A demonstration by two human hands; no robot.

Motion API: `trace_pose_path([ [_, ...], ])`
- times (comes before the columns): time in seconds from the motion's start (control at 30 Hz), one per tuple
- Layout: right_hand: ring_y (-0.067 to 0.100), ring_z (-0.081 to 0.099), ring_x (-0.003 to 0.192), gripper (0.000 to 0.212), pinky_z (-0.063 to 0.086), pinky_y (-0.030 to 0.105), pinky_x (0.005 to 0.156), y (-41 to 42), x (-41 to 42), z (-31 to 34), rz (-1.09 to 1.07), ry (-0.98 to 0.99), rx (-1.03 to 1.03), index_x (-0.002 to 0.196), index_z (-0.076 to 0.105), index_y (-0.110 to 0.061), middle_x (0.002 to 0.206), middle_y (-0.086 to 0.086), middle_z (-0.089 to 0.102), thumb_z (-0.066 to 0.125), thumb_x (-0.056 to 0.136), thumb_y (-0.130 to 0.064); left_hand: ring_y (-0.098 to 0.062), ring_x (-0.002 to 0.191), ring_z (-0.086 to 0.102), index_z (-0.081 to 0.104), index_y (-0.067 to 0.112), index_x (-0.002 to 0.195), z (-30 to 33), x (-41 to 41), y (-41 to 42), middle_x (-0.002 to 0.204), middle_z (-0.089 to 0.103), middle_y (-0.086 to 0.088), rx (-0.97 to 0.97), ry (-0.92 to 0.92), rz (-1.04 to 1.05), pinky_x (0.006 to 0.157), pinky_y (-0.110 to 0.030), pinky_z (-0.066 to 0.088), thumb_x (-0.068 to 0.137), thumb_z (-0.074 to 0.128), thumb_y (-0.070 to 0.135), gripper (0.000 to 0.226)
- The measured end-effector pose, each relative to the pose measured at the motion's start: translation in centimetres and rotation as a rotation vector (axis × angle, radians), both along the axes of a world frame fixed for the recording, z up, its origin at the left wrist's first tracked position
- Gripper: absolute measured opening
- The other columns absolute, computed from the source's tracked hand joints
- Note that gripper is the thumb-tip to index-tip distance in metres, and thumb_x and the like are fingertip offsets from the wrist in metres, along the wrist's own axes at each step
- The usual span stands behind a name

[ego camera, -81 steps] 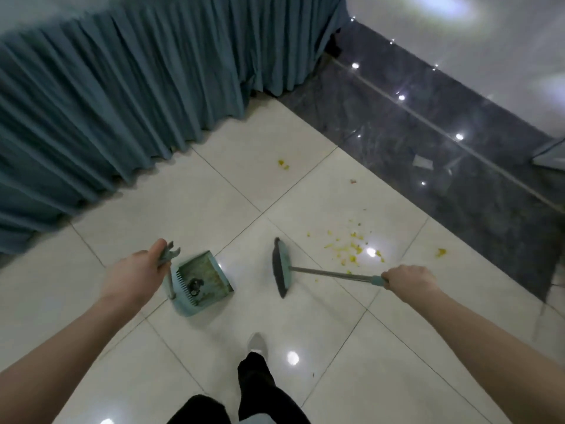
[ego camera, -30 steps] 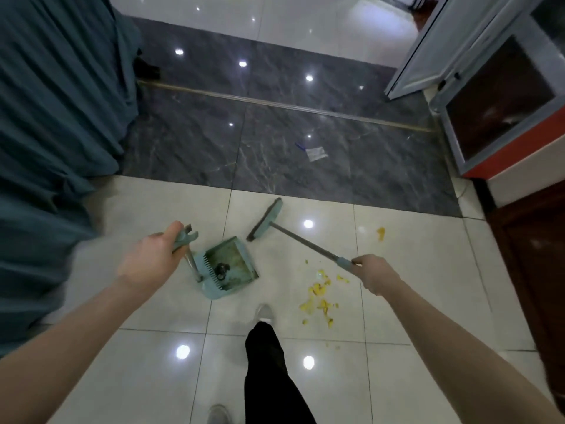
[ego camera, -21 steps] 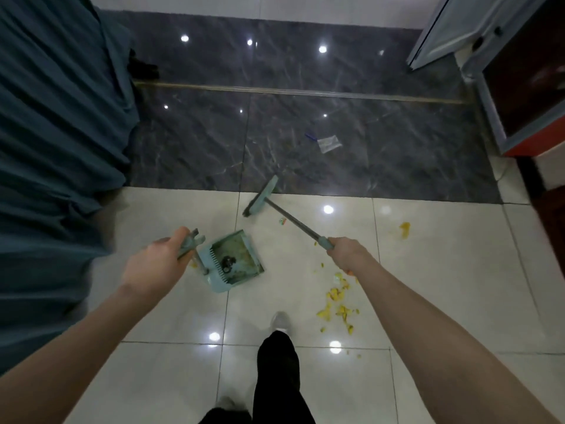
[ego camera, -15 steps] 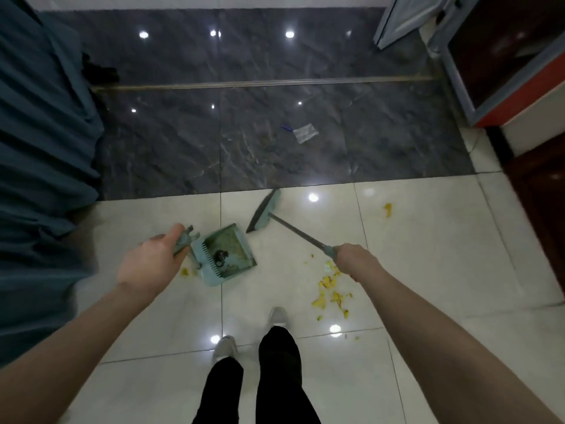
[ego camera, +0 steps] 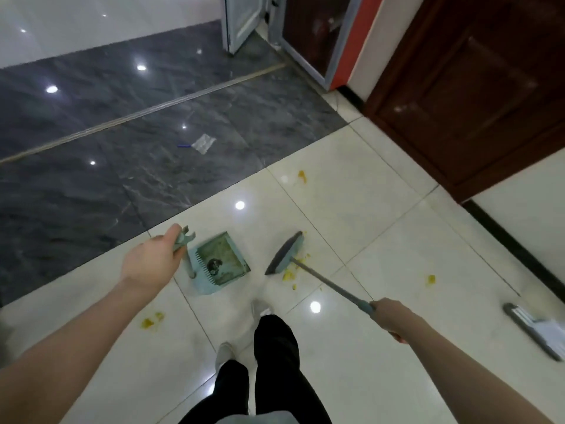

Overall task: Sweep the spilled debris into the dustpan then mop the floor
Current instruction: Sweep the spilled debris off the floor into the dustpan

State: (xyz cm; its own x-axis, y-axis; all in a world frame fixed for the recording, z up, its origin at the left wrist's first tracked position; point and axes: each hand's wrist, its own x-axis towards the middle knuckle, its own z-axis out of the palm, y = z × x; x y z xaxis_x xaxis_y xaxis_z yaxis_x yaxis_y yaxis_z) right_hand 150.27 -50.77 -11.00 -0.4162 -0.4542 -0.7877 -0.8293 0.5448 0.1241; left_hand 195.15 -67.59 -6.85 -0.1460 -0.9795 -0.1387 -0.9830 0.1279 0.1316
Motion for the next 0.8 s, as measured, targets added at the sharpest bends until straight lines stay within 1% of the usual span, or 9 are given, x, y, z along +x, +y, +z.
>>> trace_pose_path([
  [0.07, 0.015, 0.050, 0.047, 0.037, 0.038, 0.023, 0.042, 3.5, -0.5, 1.5, -0.054, 0.014, 0.046, 0.104, 0.061, -0.016, 0.074, -0.001, 0.056, 0.037, 0.100, -0.044, -0.037, 0.070, 0.064, 0.047, 0.015, 0.114, 0.5, -0.6, 0.5, 0.080, 0.064, -0.013, -0.010, -0.033, -0.036, 0.054, -0.035, 0.041, 0.094, 0.053, 0.037, 0.030],
  [0.13, 0.016, 0.050, 0.050, 0.031, 0.038, 0.022, 0.044, 6.2, -0.9, 2.9, -0.068, 0.050, 0.065, 0.096, 0.060, -0.018, 0.074, -0.001, 0.055, 0.039, 0.099, -0.040, -0.037, 0.073, 0.064, 0.046, 0.016, 0.115, 1.0, -1.1, 0.9, 0.083, 0.064, -0.014, -0.007, -0.027, -0.062, 0.056, -0.035, 0.041, 0.095, 0.052, 0.038, 0.031],
  [0.23, 0.019, 0.060, 0.063, 0.042, 0.042, 0.025, 0.055, 7.3, -1.8, 4.5, -0.058, 0.075, 0.028, 0.080, 0.055, -0.023, 0.072, -0.004, 0.055, 0.039, 0.093, -0.060, -0.037, 0.074, 0.064, 0.045, 0.015, 0.112, 1.6, -1.5, 1.1, 0.082, 0.065, -0.014, -0.006, 0.011, -0.082, 0.059, -0.037, 0.043, 0.095, 0.053, 0.037, 0.029],
  [0.27, 0.019, 0.061, 0.064, 0.046, 0.041, 0.026, 0.055, 7.1, -2.0, 5.2, -0.038, 0.076, -0.007, 0.077, 0.056, -0.024, 0.069, -0.005, 0.055, 0.040, 0.091, -0.065, -0.037, 0.074, 0.064, 0.045, 0.015, 0.111, 1.8, -1.5, 1.2, 0.082, 0.065, -0.014, -0.014, 0.028, -0.089, 0.059, -0.039, 0.045, 0.094, 0.053, 0.037, 0.028],
  [0.33, 0.015, 0.053, 0.053, 0.052, 0.036, 0.025, 0.050, 5.9, -2.2, 6.6, -0.027, 0.061, -0.083, 0.083, 0.066, -0.020, 0.060, -0.006, 0.053, 0.044, 0.091, -0.066, -0.036, 0.074, 0.064, 0.044, 0.016, 0.111, 2.1, -1.6, 1.1, 0.081, 0.065, -0.012, -0.018, 0.043, -0.098, 0.060, -0.040, 0.048, 0.095, 0.053, 0.037, 0.028],
  [0.43, 0.014, 0.045, 0.047, 0.059, 0.032, 0.025, 0.049, 2.6, -1.9, 8.3, -0.018, 0.018, -0.147, 0.102, 0.071, -0.013, 0.056, -0.006, 0.050, 0.047, 0.091, -0.065, -0.035, 0.070, 0.064, 0.044, 0.017, 0.109, 2.3, -1.7, 0.5, 0.079, 0.065, -0.011, -0.029, 0.054, -0.095, 0.058, -0.040, 0.050, 0.094, 0.054, 0.037, 0.027],
  [0.53, 0.013, 0.047, 0.049, 0.049, 0.035, 0.024, 0.049, -2.2, -0.7, 8.9, 0.000, -0.027, -0.182, 0.107, 0.070, -0.016, 0.060, -0.005, 0.053, 0.049, 0.094, -0.058, -0.034, 0.068, 0.064, 0.041, 0.021, 0.111, 2.3, -1.3, -0.8, 0.078, 0.066, -0.009, -0.043, 0.031, -0.076, 0.058, -0.038, 0.051, 0.094, 0.053, 0.039, 0.027],
  [0.67, 0.011, 0.049, 0.048, 0.033, 0.039, 0.023, 0.049, -9.7, 0.8, 8.3, 0.023, -0.081, -0.257, 0.109, 0.068, -0.024, 0.062, -0.005, 0.054, 0.048, 0.097, -0.048, -0.034, 0.076, 0.065, 0.043, 0.022, 0.120, 3.0, -0.9, -4.1, 0.086, 0.067, -0.010, -0.048, -0.009, 0.004, 0.059, -0.036, 0.043, 0.095, 0.051, 0.041, 0.033],
  [0.8, 0.013, 0.053, 0.047, 0.029, 0.042, 0.023, 0.048, -17.3, 2.1, 7.2, 0.030, -0.163, -0.345, 0.104, 0.070, -0.024, 0.058, -0.006, 0.054, 0.054, 0.094, -0.046, -0.034, 0.080, 0.066, 0.042, 0.023, 0.122, 4.4, -0.3, -8.4, 0.092, 0.068, -0.010, -0.039, -0.048, 0.082, 0.063, -0.037, 0.048, 0.093, 0.052, 0.042, 0.036],
])
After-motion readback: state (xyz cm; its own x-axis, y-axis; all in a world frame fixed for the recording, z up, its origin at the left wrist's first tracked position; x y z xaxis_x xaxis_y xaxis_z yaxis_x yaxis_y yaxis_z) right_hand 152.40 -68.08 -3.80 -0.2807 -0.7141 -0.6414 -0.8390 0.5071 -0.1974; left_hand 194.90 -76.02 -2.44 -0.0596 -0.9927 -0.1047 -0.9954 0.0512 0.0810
